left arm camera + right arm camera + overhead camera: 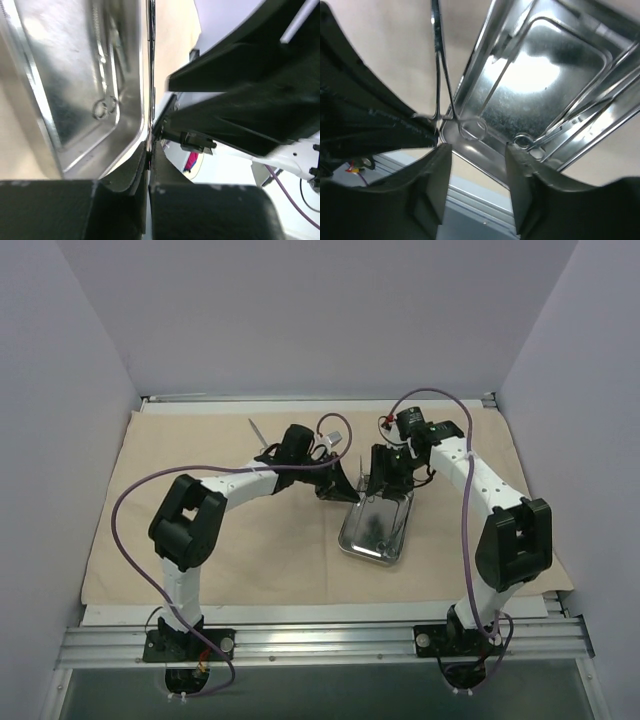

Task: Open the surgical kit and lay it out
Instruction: Place the medical item in the surgical kit.

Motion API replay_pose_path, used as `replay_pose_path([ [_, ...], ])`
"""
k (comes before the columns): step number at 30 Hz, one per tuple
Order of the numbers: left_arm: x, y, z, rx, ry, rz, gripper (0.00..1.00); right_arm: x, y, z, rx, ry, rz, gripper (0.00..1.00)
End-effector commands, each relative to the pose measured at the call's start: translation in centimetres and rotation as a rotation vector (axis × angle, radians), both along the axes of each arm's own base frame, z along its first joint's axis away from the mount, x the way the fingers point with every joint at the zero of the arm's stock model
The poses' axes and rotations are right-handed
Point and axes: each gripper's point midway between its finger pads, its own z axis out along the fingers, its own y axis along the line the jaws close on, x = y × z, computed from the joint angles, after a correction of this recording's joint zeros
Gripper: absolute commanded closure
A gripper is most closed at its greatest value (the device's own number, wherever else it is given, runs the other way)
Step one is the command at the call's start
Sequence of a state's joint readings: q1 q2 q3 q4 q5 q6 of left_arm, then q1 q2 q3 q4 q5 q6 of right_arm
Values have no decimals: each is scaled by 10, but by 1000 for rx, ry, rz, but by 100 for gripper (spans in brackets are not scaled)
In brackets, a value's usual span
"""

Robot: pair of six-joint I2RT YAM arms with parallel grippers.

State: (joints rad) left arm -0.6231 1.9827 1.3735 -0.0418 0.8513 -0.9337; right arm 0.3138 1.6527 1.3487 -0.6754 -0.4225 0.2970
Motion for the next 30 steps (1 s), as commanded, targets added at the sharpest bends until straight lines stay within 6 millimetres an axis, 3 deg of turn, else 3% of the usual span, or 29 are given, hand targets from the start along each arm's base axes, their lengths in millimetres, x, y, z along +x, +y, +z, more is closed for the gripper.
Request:
replay_pose_path([
  [1,30,16,20,-66,-98,76,98,23,5,24,-8,-53,-21,50],
  [3,38,30,17,-58,-111,112,98,34,0,32,-40,-72,-47,39],
  [7,65,69,10,-41,-121,203,98,62,-9,46,-100,-121,-92,38],
  [13,123,155,8,-24,-179,406,98,67,-15,39,-111,-92,-113,38],
  [15,140,189,-5,4,-166,471,98,64,-15,34,-108,-75,-115,38],
  [18,160,223,-17,10,-149,540,98,62,-15,30,-104,-56,-121,38],
  [22,180,246,-28,9,-143,555,98,62,-15,27,-102,-47,-130,38],
  [24,189,247,-31,4,-144,552,98,63,-16,25,-104,-41,-138,38],
  [25,197,264,-34,8,-138,585,98,63,-17,23,-107,-36,-138,38],
  [30,206,270,-50,40,-110,591,98,64,-21,17,-108,-17,-147,38],
])
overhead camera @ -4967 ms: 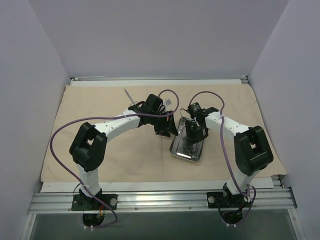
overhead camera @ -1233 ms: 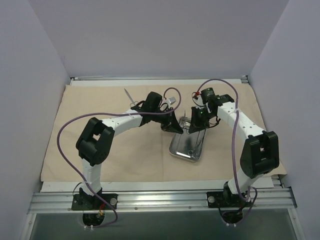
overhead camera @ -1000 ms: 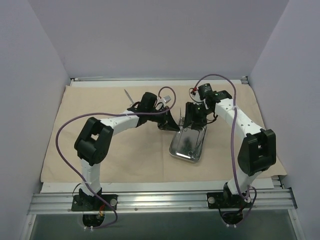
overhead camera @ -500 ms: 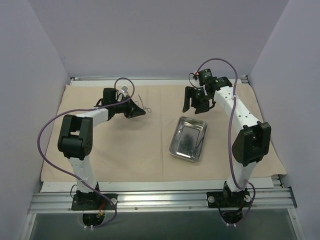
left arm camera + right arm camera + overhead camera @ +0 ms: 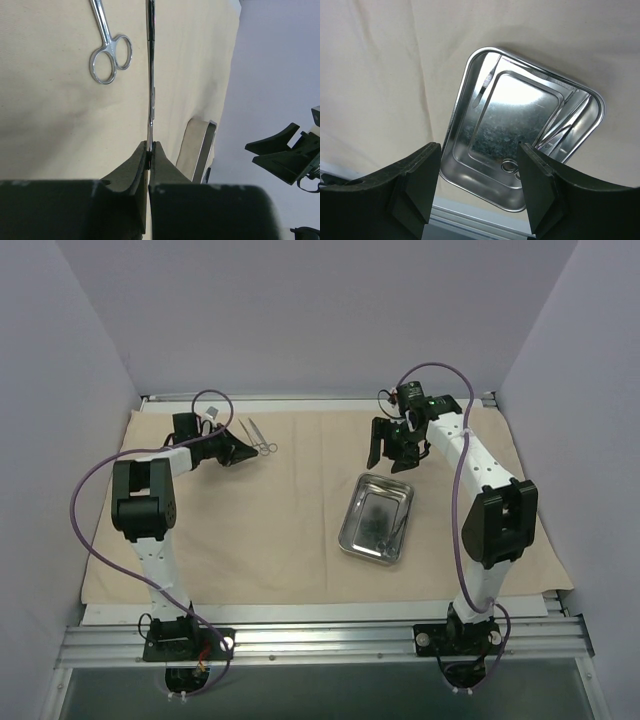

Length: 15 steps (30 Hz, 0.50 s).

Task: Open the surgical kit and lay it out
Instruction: Place the medical item in the surgical kit.

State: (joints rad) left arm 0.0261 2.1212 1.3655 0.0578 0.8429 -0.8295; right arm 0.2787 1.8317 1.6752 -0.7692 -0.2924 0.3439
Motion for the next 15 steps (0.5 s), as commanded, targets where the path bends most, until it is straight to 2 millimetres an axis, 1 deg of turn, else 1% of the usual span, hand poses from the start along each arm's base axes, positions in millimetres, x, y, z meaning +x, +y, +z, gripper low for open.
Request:
replay_pose_path([
  [1,12,7,5,19,-48,-12,98,-6,-10,-10,-15,60,-26,38],
  [2,13,11,0,20,-43,-2,98,-6,-9,-11,-11,65,-28,38],
  [4,14,11,-3,11,-37,0,98,-5,-10,-14,-9,69,-31,38],
  [6,15,12,-11,18,-25,-7,98,-4,-10,-15,-7,72,-32,38],
  [7,18,13,-10,21,-30,-10,98,-4,-10,-17,-8,75,-32,38],
  [8,17,14,-14,24,-13,-12,98,-4,-10,-18,-7,79,-33,38],
  [10,20,18,-16,29,-16,-10,98,-4,-11,-20,-9,85,-34,38],
  [11,17,19,-20,31,14,-8,98,-3,-11,-21,-7,85,-35,38],
  [12,19,24,-21,36,14,-2,98,-3,-12,-21,-8,87,-37,38],
  [15,20,27,-24,37,25,-3,98,-2,-12,-23,-3,93,-39,37],
])
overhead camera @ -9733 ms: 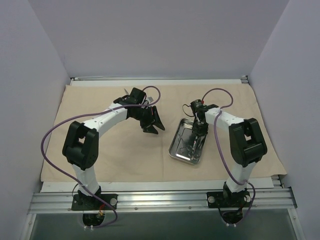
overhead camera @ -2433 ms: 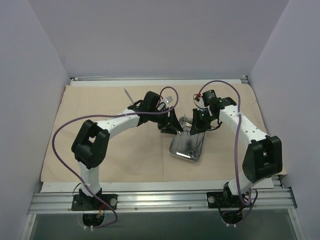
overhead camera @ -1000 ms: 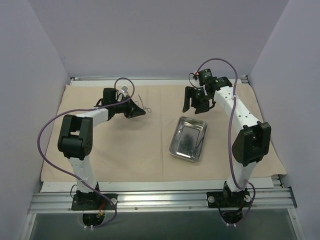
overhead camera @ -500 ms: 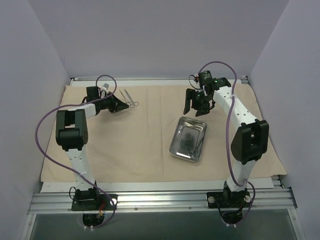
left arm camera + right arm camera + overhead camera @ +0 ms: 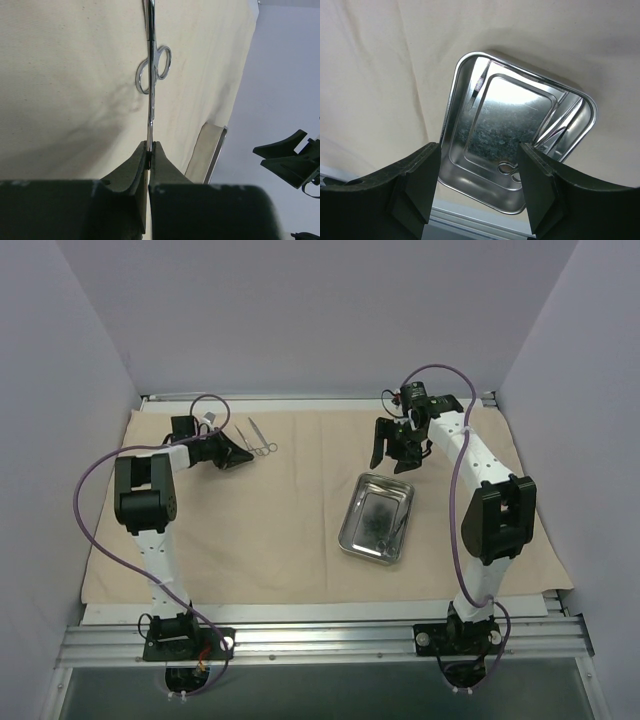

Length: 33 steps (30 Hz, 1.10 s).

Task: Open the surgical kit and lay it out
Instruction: Place the medical item in the surgical kit.

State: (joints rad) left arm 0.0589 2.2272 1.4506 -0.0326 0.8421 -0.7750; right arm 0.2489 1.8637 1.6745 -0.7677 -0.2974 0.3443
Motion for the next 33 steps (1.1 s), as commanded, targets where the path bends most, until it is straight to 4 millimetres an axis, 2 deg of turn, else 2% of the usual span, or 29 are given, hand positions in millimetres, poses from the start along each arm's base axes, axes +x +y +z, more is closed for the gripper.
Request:
replay_pose_path([
  [1,11,12,9,15,-43,-10,98,-7,-1,-12,2,63,-9,37],
  [13,10,21,-7,36,25,-24,98,-6,1,-17,15,72,-13,37],
  [19,4,28,-22,52,80,-37,96,-7,1,-18,19,77,-21,37],
  [21,4,30,-25,55,90,-37,93,-8,1,-19,21,77,-25,37],
  [23,1,31,-28,60,111,-36,82,-7,2,-19,26,74,-27,37],
  [27,-2,33,-34,67,135,-33,73,-7,3,-18,30,73,-32,37],
  [30,-3,34,-38,74,150,-29,62,-7,2,-19,30,72,-35,37],
  [33,-4,36,-39,78,164,-24,61,-8,2,-19,31,74,-39,37],
])
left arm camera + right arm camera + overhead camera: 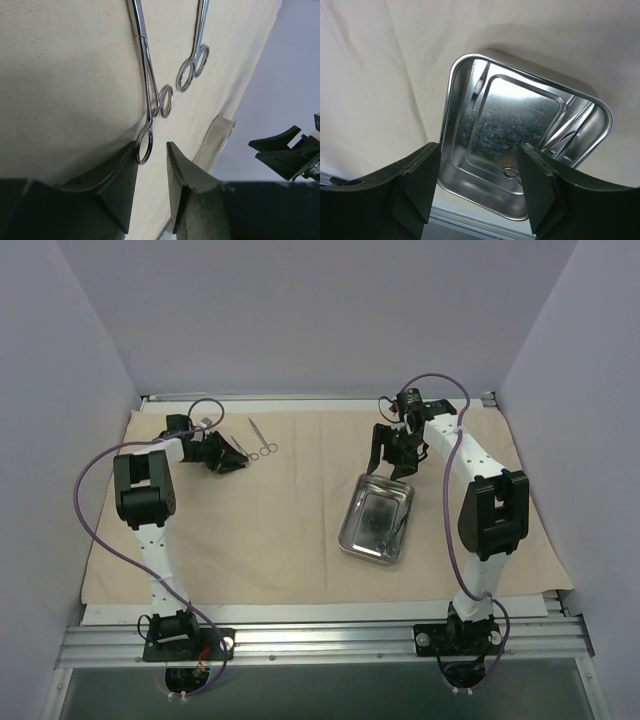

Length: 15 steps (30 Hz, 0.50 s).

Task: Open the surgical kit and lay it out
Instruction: Place the medical item in the surgical kit.

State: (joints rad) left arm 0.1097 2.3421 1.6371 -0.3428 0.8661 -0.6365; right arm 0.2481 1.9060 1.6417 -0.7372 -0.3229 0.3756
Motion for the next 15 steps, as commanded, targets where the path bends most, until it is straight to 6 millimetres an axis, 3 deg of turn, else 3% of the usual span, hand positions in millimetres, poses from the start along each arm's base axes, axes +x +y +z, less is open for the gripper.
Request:
replay_pose_path([
  [1,-2,11,-15,56,30,11,60,-7,-3,4,9,17,-19,37],
  [7,-13,20,-14,85,65,40,47,-8,-3,5,9,16,-19,37],
  [15,-24,52,-1,230,108,96,43,-23,-12,0,-38,57,-12,37],
])
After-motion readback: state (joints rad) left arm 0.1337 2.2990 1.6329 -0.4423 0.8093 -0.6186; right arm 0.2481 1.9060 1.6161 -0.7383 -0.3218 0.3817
